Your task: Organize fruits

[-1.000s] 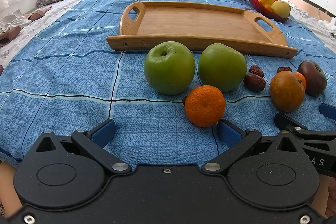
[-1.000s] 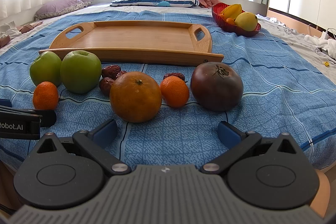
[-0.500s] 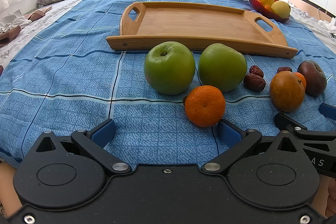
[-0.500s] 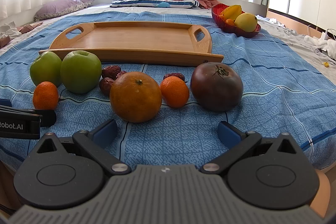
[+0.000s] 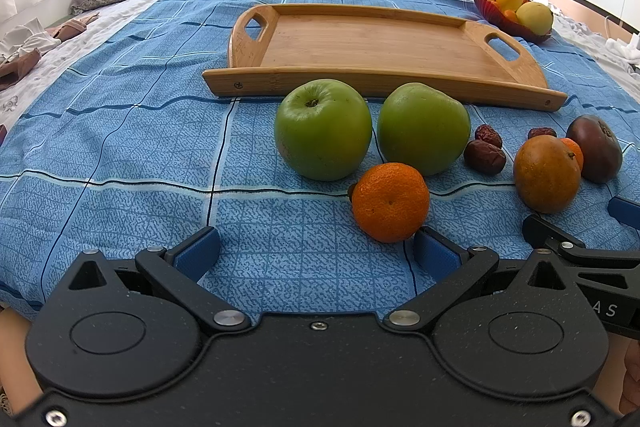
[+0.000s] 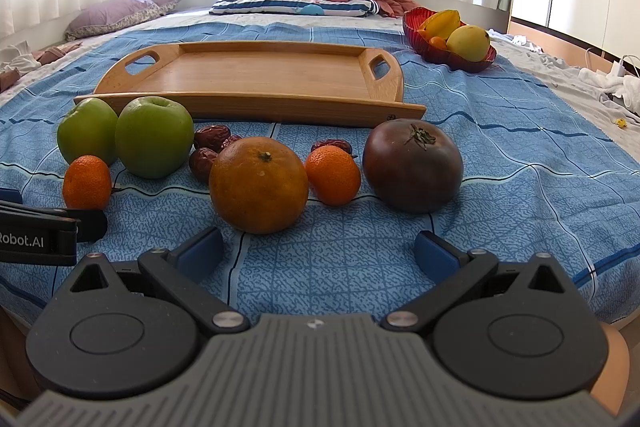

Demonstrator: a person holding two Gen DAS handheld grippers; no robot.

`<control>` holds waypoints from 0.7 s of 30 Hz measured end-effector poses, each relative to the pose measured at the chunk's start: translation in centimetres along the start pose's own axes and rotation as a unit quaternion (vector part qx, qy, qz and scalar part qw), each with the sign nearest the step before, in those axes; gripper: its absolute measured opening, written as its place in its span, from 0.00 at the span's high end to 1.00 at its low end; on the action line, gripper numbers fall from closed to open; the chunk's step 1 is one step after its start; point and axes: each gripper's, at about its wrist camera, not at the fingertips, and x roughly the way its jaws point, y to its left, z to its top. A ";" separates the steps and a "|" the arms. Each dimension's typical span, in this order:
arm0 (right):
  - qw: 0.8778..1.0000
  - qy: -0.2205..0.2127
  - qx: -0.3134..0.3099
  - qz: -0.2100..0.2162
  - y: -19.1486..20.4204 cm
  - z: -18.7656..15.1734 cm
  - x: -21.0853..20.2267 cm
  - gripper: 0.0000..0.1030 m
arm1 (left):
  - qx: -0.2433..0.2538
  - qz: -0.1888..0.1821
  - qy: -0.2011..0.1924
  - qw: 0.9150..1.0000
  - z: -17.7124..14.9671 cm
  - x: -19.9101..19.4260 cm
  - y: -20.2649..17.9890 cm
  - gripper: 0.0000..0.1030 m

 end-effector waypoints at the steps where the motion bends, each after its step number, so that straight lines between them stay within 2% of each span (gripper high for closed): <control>1: 1.000 0.000 0.000 0.000 0.0 0.0 0.0 0.00 | 0.000 0.000 0.000 1.000 0.0 0.0 0.0 0.00; 21: 1.000 -0.010 -0.001 0.000 0.0 -0.3 -0.2 0.00 | -0.001 0.000 -0.001 1.000 -0.1 0.0 0.2 0.00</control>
